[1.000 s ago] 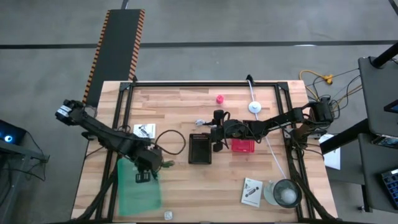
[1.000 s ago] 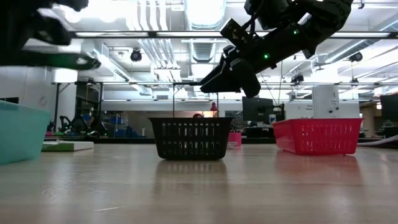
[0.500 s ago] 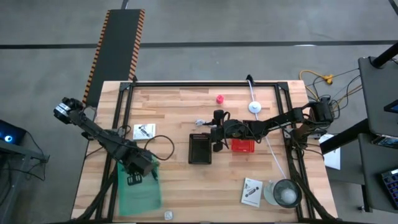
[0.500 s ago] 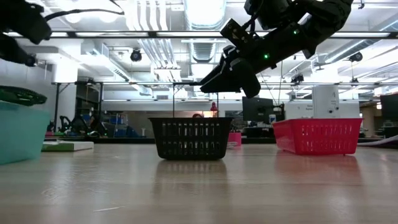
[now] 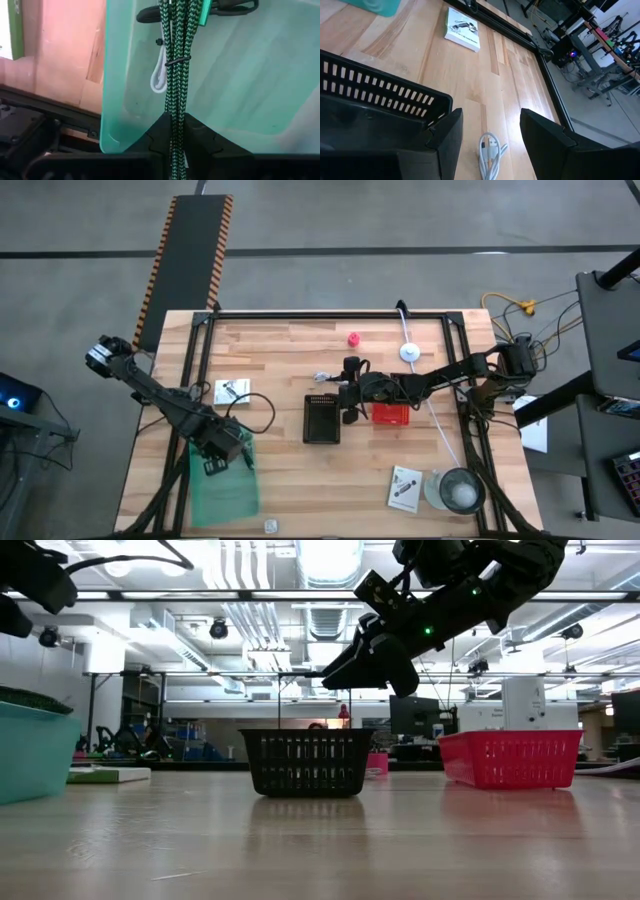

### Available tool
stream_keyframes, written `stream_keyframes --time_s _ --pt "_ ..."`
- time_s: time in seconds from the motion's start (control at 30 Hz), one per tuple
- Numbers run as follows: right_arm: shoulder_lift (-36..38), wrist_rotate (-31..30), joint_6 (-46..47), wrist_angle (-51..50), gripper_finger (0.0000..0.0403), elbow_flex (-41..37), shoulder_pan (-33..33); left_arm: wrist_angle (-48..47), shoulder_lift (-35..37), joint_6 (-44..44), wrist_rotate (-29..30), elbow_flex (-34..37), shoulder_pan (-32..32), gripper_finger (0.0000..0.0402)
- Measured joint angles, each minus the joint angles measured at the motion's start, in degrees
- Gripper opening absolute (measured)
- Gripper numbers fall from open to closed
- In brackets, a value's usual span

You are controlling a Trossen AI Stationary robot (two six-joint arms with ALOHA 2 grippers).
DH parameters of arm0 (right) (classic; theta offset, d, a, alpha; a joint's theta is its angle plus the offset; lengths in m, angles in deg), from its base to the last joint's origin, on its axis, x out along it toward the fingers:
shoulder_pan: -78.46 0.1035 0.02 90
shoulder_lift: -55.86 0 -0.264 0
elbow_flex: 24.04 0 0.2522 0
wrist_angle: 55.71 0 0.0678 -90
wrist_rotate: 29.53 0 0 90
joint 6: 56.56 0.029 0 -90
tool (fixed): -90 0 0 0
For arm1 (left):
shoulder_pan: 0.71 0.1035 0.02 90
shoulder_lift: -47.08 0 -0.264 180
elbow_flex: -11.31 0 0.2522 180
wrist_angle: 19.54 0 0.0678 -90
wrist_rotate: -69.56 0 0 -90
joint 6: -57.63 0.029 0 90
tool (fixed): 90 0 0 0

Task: Pick and place items into bin
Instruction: Put the green charger cable into the green bin, then put the white charger cable into the green bin

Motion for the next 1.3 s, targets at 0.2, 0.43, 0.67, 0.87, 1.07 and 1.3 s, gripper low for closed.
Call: stream_keyframes --time_s 0.2,0.43,0.67,0.87,1.07,1.3 --pt "0.0 0.0 0.0 0.0 0.0185 0.0 0.0 -0.4 0.0 0.1 3.1 1.0 0.0 0.008" --pt "0.0 0.0 0.0 0.4 0.0185 0.0 0.0 -0.5 0.1 15.8 18.6 -0.1 2.3 0.0132" --pt "0.0 0.0 2.8 0.6 0.0185 0.0 0.0 3.9 0.1 33.6 35.5 -5.4 10.6 0.0136" --pt "0.0 0.0 3.0 -0.3 0.0185 0.0 0.0 19.9 0.0 56.7 32.6 -5.5 23.6 0.0136" --pt "0.0 0.0 2.8 -1.6 0.0185 0.0 -0.1 35.2 -0.3 70.0 17.0 -5.5 40.4 0.0136" --pt "0.0 -2.2 5.1 -3.8 0.0185 0.0 -0.2 47.5 -7.6 63.0 -3.3 -5.3 53.9 0.0136"
